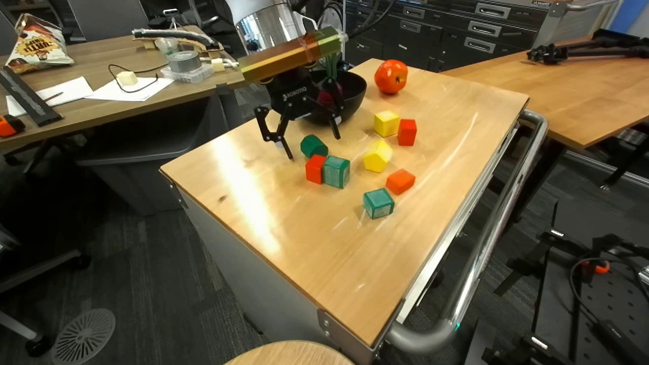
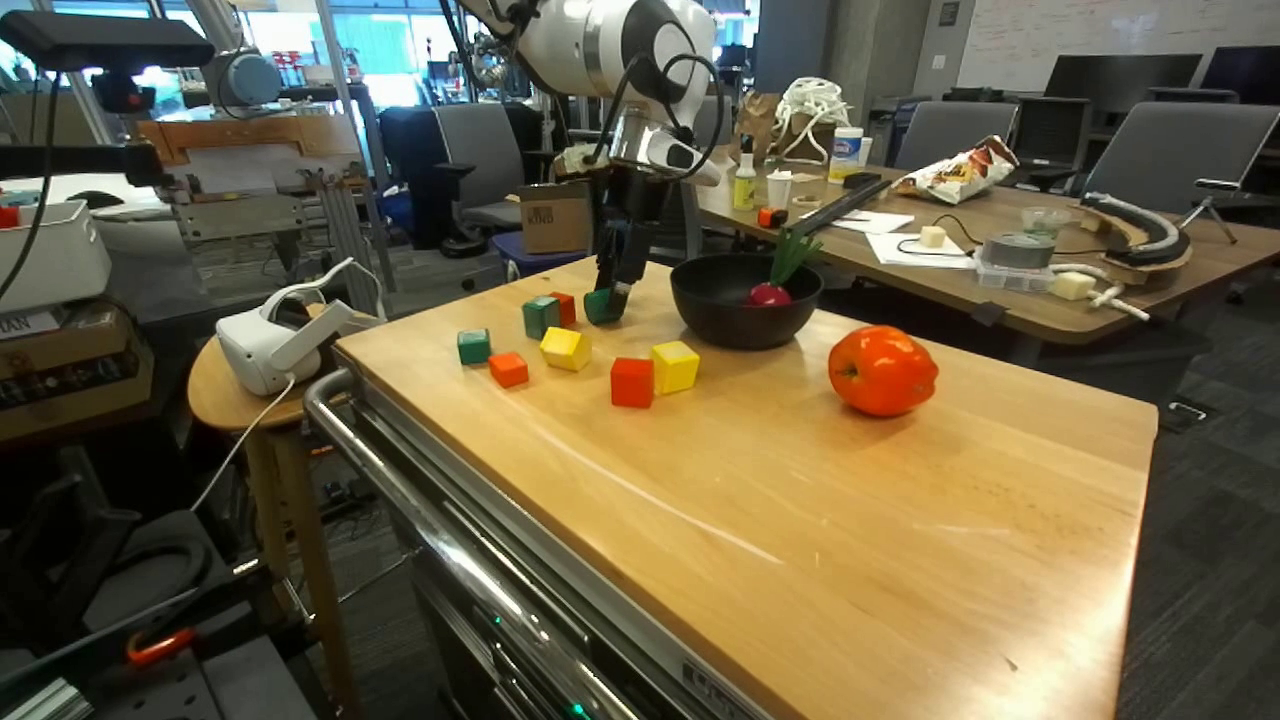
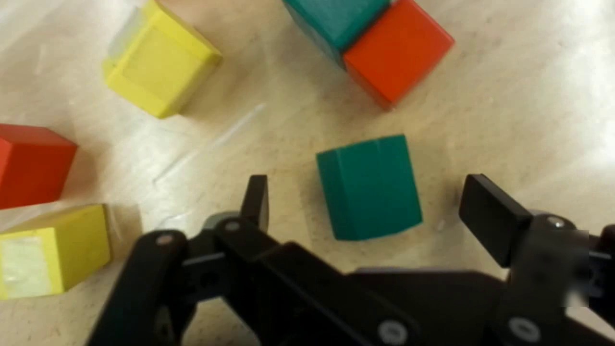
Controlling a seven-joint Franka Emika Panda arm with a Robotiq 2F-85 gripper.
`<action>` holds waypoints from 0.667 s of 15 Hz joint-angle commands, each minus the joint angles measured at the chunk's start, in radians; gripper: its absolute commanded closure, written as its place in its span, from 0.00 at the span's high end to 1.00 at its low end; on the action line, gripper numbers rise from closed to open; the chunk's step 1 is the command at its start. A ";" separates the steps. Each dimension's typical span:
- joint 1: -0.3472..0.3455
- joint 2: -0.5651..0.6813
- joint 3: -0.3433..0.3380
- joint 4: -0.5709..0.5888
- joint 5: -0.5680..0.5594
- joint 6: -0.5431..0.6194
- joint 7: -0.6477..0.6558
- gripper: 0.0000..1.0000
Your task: Place the toys in the black bowl then put the apple at the left back corner of the trolley
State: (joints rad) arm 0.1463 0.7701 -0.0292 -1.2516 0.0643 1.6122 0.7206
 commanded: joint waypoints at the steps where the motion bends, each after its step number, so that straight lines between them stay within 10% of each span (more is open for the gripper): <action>1: 0.009 -0.001 -0.019 -0.005 0.021 0.174 0.091 1.00; 10: 0.001 0.007 -0.010 -0.013 0.003 0.215 0.098 1.00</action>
State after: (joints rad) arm 0.1458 0.7756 -0.0374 -1.2681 0.0661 1.8300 0.8193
